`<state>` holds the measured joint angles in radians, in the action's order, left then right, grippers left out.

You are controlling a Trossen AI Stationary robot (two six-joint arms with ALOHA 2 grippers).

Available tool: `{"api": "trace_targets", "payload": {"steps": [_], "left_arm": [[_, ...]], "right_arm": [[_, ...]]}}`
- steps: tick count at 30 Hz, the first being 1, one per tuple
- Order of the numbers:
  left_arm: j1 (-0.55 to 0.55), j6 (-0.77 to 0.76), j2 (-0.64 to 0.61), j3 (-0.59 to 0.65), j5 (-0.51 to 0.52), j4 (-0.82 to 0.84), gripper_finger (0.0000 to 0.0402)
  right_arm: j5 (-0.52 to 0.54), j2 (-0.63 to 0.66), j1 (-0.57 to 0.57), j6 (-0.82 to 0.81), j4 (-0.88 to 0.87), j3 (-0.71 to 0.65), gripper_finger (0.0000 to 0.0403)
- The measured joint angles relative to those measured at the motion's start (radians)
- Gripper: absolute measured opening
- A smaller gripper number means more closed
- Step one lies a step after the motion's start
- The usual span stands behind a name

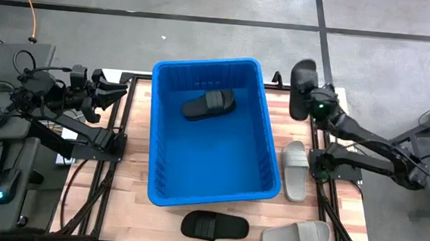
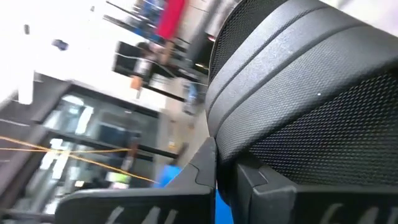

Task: Pick and place slides into bin
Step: Put the black slide into the blue container

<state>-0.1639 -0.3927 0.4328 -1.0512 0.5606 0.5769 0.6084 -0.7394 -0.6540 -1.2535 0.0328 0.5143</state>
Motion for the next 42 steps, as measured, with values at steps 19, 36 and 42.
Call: {"api": "trace_targets", "payload": {"steps": [19, 36, 42], "left_arm": [[0.000, 0.034, 0.087, 0.000, -0.002, -0.143, 0.0108], [0.000, -0.109, 0.227, 0.000, 0.018, -0.213, 0.0179], [0.000, -0.191, 0.234, 0.000, 0.033, -0.233, 0.0278]], "right_arm": [[-0.086, -0.279, 0.203, 0.262, -0.059, 0.580, 0.0000], [-0.195, -0.739, 0.501, 0.485, 0.125, 1.073, 0.0000], [-0.248, -0.876, 0.541, 0.518, 0.105, 1.215, 0.0000]]}}
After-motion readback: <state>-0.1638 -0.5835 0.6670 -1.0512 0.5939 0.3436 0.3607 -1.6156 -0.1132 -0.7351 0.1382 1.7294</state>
